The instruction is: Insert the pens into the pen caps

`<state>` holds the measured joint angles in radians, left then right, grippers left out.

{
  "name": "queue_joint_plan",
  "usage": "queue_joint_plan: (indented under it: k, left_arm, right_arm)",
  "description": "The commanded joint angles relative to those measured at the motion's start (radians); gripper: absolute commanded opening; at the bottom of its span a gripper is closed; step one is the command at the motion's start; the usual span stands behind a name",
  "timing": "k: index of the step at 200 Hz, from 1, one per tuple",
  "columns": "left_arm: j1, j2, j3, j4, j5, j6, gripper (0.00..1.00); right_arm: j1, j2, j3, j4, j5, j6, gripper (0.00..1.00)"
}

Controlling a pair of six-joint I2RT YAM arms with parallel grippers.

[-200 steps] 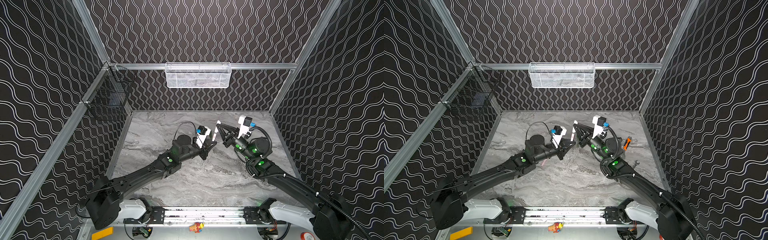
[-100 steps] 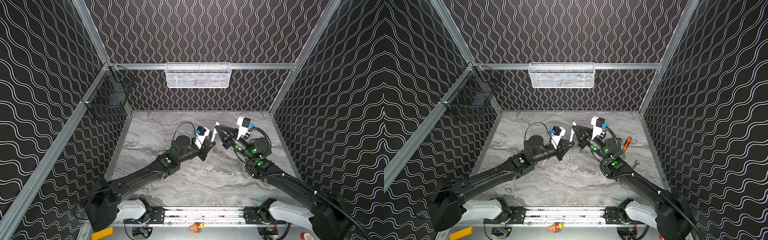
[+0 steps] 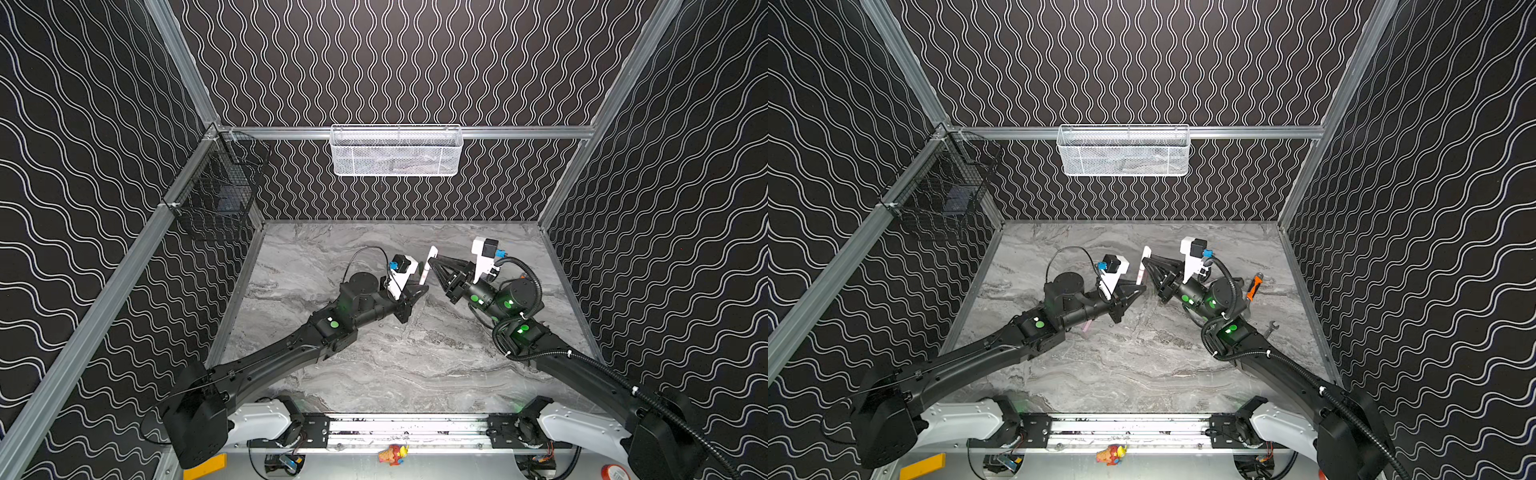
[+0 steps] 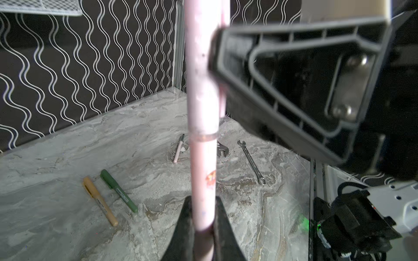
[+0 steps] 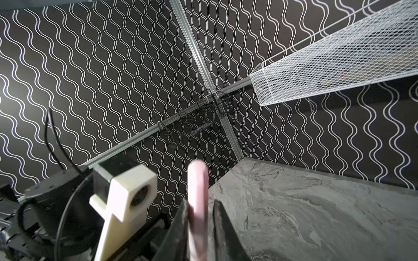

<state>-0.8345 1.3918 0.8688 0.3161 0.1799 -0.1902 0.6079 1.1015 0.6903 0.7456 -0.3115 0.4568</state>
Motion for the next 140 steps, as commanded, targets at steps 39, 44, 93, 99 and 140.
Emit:
queue_joint_plan:
  k: [39,44,93,99,140]
  left_arm:
    - [0.002,0.003,0.013,0.094,-0.001,0.029,0.00]
    - [0.000,0.003,0.012,0.094,-0.006,0.031,0.00]
    - [0.001,0.011,-0.006,0.118,-0.030,0.049,0.00]
    - [0.001,0.012,-0.007,0.121,-0.029,0.049,0.00]
    - [0.001,0.021,-0.008,0.115,-0.045,0.065,0.00]
  right_arm:
    - [0.000,-0.032,0.088,-0.177,-0.017,-0.061,0.33]
    - [0.000,-0.037,0.085,-0.193,-0.022,-0.063,0.34]
    - [-0.001,-0.062,0.080,-0.371,-0.051,-0.116,0.44]
    - [0.000,-0.061,0.096,-0.406,-0.065,-0.125,0.46]
    - [0.000,-0.073,0.140,-0.558,-0.078,-0.202,0.52]
